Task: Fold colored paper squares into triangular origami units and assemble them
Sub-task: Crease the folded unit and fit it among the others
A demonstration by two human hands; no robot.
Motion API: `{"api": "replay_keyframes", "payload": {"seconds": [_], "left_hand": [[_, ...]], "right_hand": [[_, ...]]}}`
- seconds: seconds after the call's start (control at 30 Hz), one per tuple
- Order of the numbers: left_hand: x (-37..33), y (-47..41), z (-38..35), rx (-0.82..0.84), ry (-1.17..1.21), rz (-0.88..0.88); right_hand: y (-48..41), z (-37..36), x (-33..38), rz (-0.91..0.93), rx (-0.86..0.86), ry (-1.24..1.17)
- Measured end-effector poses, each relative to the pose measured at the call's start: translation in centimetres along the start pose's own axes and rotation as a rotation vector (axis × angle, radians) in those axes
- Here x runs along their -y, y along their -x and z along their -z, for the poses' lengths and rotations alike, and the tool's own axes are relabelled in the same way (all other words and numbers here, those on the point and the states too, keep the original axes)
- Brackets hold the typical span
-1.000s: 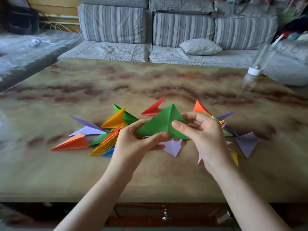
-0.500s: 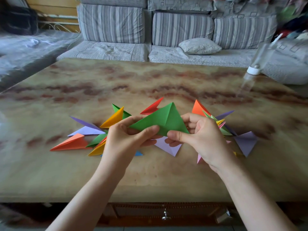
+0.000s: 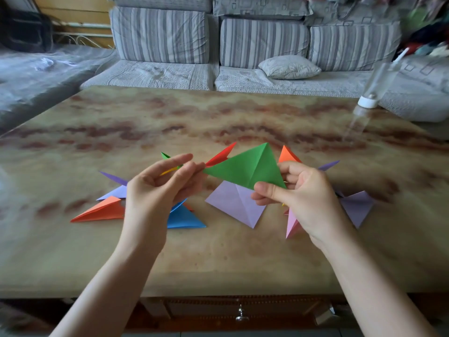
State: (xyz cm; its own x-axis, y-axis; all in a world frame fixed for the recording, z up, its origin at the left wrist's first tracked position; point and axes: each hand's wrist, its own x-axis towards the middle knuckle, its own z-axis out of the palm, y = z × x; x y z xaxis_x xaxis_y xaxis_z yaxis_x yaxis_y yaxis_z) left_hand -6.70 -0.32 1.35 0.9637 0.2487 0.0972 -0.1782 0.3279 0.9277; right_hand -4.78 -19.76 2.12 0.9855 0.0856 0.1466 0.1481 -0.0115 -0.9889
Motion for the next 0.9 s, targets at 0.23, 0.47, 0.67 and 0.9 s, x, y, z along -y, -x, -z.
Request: {"api": "replay_keyframes", "payload": {"seconds": [0.23, 0.47, 0.67, 0.9], "left_hand": [[1.8, 1.3, -2.2, 0.124, -0.140, 0.008], [2.4, 1.0, -2.1, 0.065, -0.120, -0.015], [2.0, 0.7, -1.4, 0.005, -0.116, -0.044], [1.4, 0.3, -0.8, 0.019, -0.117, -0.054]], "right_hand": [[0.4, -0.9, -0.4, 0.021, -0.051, -0.130], [0.8, -2.3, -1.0, 0.028, 0.025, -0.053], [0.6, -1.8, -1.0, -0.013, 0.086, -0.024], [0.6, 0.1, -0.2, 0.031, 0.070, -0.020]]}}
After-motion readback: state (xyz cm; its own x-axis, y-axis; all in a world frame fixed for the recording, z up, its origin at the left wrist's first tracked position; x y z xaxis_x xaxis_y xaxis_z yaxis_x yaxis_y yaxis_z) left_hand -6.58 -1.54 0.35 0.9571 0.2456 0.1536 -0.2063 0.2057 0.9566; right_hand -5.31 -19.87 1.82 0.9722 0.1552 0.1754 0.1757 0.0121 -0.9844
